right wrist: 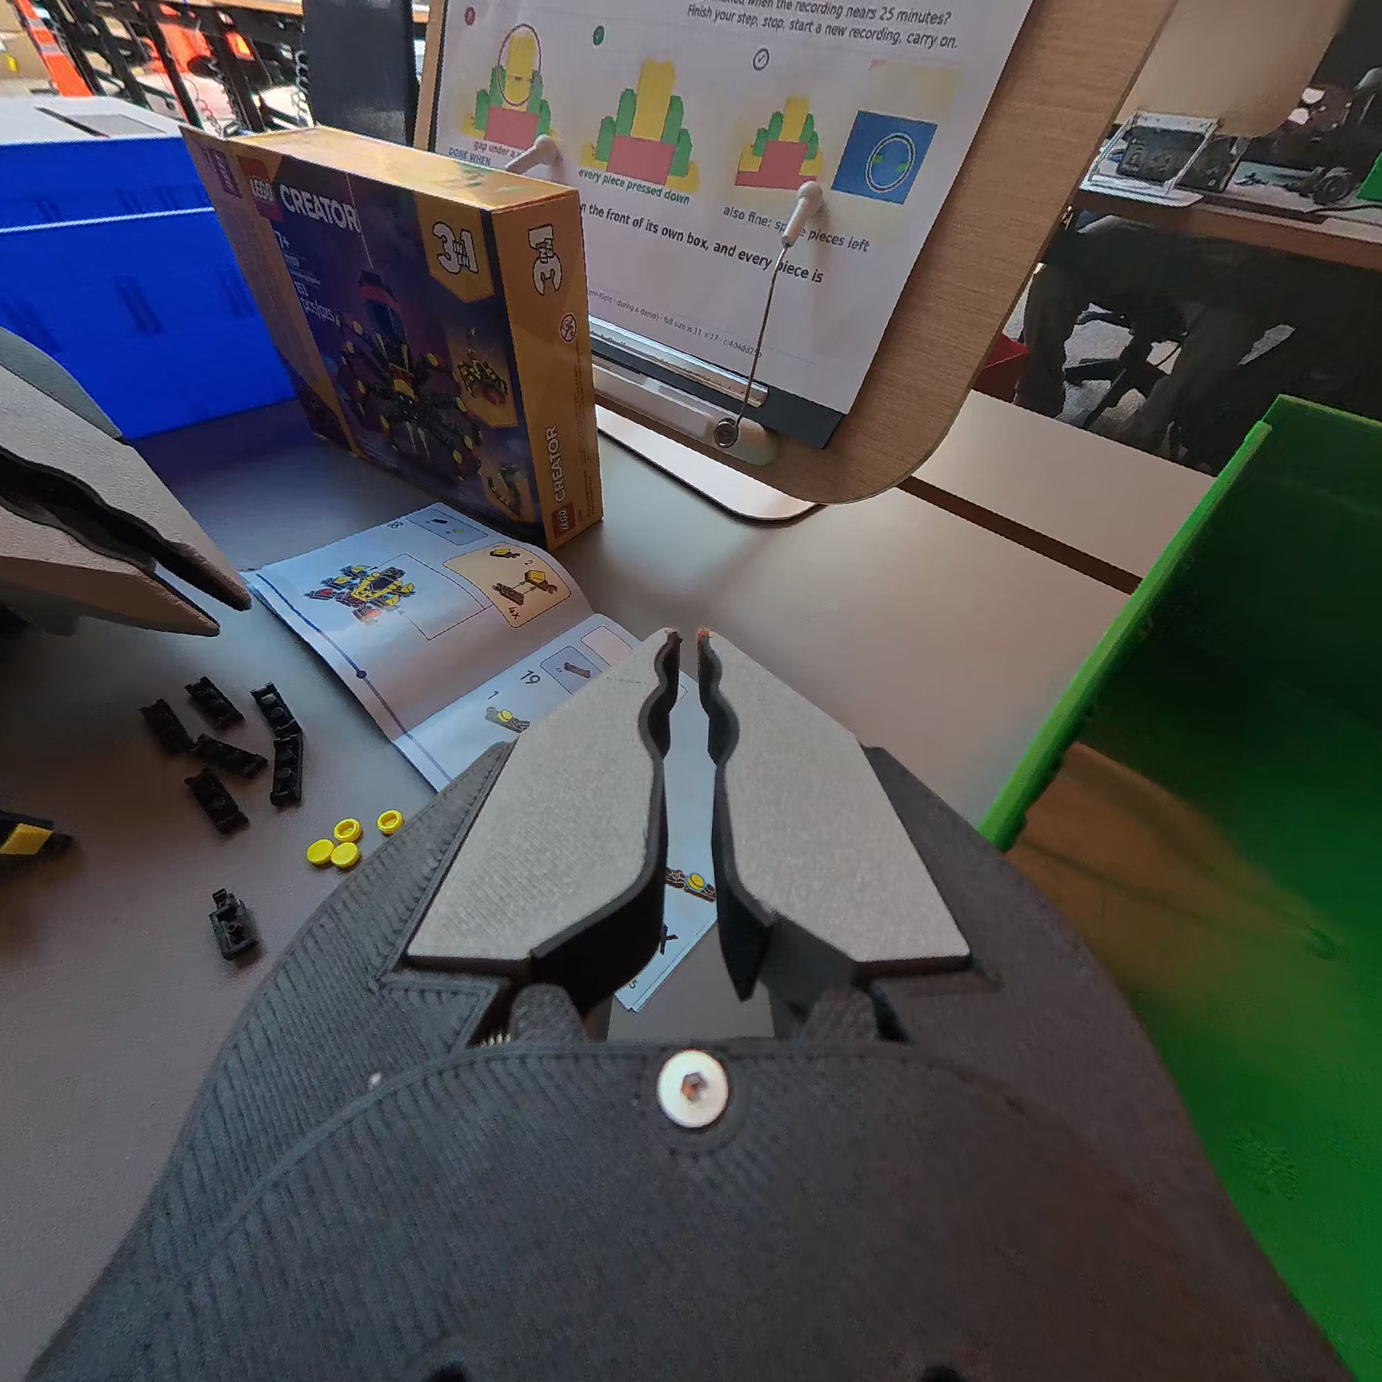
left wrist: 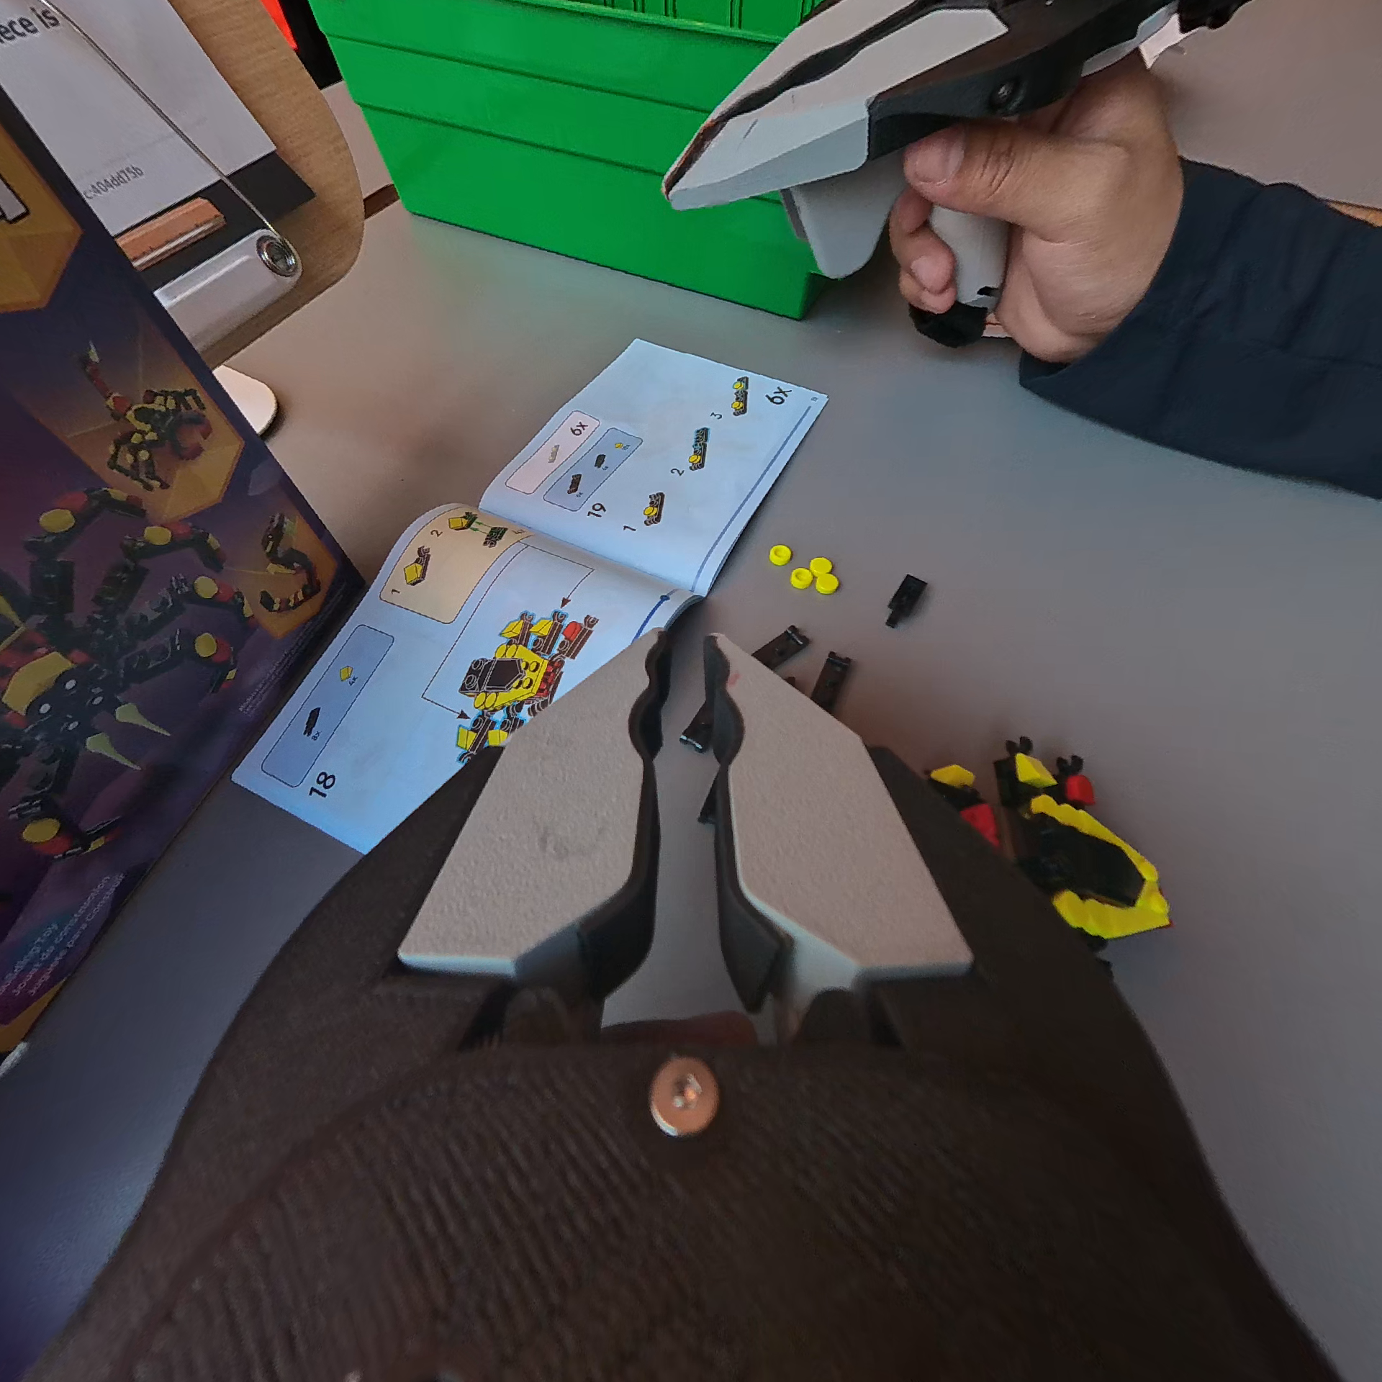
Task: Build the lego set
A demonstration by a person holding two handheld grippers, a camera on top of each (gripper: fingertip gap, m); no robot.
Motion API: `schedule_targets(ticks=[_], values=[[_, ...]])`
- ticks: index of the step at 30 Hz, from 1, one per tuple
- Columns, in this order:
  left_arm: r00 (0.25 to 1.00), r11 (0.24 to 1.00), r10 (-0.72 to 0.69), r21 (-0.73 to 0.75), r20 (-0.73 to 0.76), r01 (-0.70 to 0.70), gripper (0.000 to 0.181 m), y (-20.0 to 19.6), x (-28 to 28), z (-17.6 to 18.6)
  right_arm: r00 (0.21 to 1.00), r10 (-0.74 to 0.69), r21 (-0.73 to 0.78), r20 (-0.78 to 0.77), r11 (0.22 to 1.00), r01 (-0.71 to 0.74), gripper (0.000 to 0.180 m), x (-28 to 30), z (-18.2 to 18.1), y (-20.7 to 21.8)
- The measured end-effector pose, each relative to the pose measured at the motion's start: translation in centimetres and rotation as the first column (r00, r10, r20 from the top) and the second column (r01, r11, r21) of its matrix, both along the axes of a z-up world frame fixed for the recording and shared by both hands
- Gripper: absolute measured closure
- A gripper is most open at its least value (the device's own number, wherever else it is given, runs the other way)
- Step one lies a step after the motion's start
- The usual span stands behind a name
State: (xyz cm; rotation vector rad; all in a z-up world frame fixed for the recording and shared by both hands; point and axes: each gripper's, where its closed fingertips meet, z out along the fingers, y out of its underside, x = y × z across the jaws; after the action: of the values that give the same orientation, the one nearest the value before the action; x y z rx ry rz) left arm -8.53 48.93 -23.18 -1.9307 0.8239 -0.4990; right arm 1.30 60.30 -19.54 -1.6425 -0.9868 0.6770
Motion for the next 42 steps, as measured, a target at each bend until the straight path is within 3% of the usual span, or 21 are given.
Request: schedule_targets(ticks=[1,9,14,19,23,26,28,31,35,37,42], values=[[1.000,1.000,0.000,0.001,-0.001,0.000,0.176,0.0,0.0,0.0,1.000,0.000,0.003,0.002,1.000,0.000,0.178,0.0,0.0,0.0],[1.000,0.999,0.021,0.026,0.007,-0.021,0.175,0.2,-0.2,0.7,1.000,0.011,0.021,0.017,1.000,-0.012,0.178,-0.2,-0.3,0.0],[0.998,0.995,0.038,0.089,0.045,-0.042,0.170,0.0,-0.3,3.3,0.999,0.028,0.039,0.033,0.999,-0.030,0.179,-0.7,-0.5,-0.3],[0.995,0.985,0.023,0.168,0.100,-0.040,0.173,-1.2,-0.8,7.8,0.998,0.021,0.055,0.061,0.998,-0.024,0.179,-0.8,-1.0,-0.1],[0.977,0.954,0.040,0.282,0.208,-0.099,0.177,-2.1,-4.4,15.4,0.998,-0.015,0.056,0.062,0.998,0.012,0.179,-0.1,-1.2,0.3],[0.984,0.957,0.147,0.237,0.099,-0.167,0.177,-2.2,-10.0,17.7,0.998,-0.033,0.054,0.050,0.998,0.030,0.179,0.4,-1.0,0.5],[0.979,0.974,0.193,0.131,-0.062,-0.183,0.177,-2.5,-14.5,16.3,0.999,-0.037,0.050,0.037,0.998,0.035,0.180,0.5,-0.9,0.6],[0.931,0.960,0.214,-0.109,-0.296,-0.256,0.177,-3.5,-22.0,10.7,0.998,-0.036,0.050,0.041,0.998,0.034,0.179,0.5,-1.0,0.5],[0.834,0.826,0.262,-0.335,-0.485,-0.454,0.176,-4.5,-30.5,2.7,0.998,-0.029,0.059,0.060,0.998,0.026,0.179,0.2,-1.2,0.3],[0.808,0.774,0.266,-0.383,-0.526,-0.504,0.175,-5.0,-32.6,0.3,0.997,-0.028,0.066,0.068,0.998,0.024,0.179,0.1,-1.2,0.2],[0.812,0.763,0.307,-0.381,-0.497,-0.522,0.175,-4.2,-33.8,-1.4,0.996,-0.037,0.068,0.079,0.997,0.031,0.180,0.2,-1.5,0.3]])
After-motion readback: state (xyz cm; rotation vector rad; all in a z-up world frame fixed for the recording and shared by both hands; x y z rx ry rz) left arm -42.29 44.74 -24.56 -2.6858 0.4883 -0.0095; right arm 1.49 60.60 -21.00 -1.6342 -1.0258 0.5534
